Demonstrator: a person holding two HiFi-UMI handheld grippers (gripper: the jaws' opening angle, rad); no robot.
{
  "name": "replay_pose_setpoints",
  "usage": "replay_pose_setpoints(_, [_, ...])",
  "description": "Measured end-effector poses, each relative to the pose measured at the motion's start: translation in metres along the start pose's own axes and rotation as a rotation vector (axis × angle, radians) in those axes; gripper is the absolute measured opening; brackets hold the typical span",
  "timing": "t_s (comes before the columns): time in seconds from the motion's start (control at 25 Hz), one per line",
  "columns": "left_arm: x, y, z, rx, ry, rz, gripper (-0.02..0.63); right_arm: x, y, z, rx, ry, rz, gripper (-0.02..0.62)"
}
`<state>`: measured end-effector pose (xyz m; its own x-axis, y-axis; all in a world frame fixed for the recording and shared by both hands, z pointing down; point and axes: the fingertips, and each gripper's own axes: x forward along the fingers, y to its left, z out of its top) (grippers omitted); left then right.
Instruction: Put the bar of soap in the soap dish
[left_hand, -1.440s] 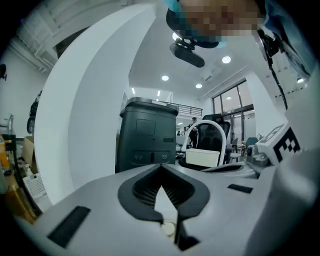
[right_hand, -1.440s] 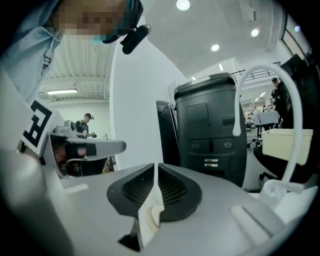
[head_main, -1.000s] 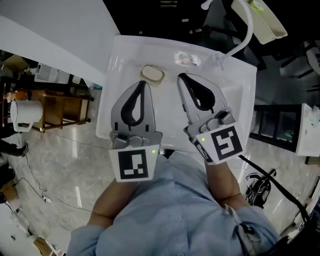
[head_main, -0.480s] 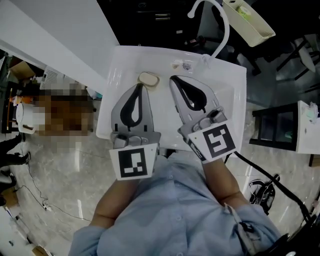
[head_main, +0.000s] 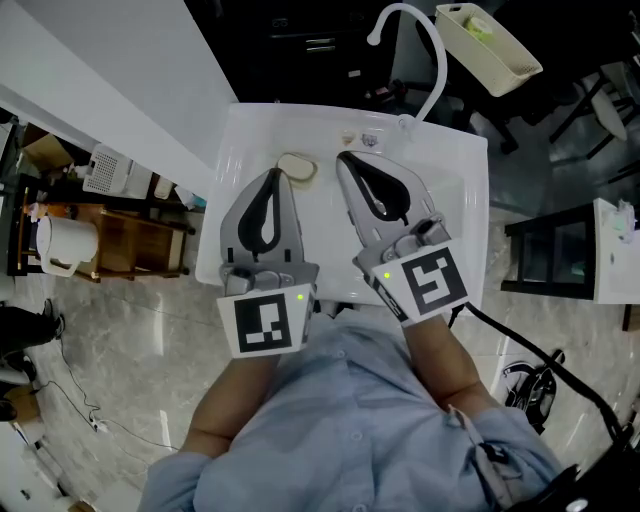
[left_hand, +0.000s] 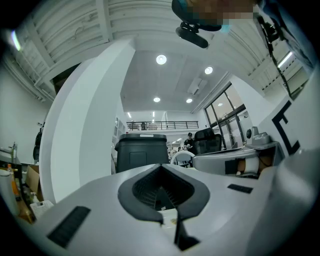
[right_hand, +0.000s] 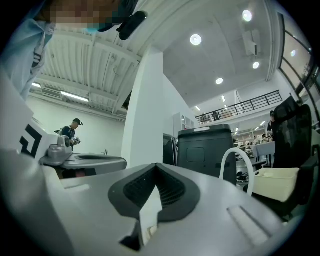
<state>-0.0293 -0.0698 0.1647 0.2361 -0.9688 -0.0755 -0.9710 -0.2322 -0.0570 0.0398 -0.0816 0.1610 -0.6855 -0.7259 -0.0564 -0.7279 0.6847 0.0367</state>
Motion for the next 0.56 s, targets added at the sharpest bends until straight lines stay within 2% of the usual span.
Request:
replay_pose_setpoints(0.36, [0.003,0.008,-0.003,0.002,0.007,0.002,0.006,0.008,0.001,-0.004,-0.01,0.002,0.005,0.0])
replay_pose_setpoints(0.56, [0.005,0.014,-0.007,-0.005,0.01,0.012,0.006,0.014,0.003,-0.007,0.019,0.008,0.006,0.0])
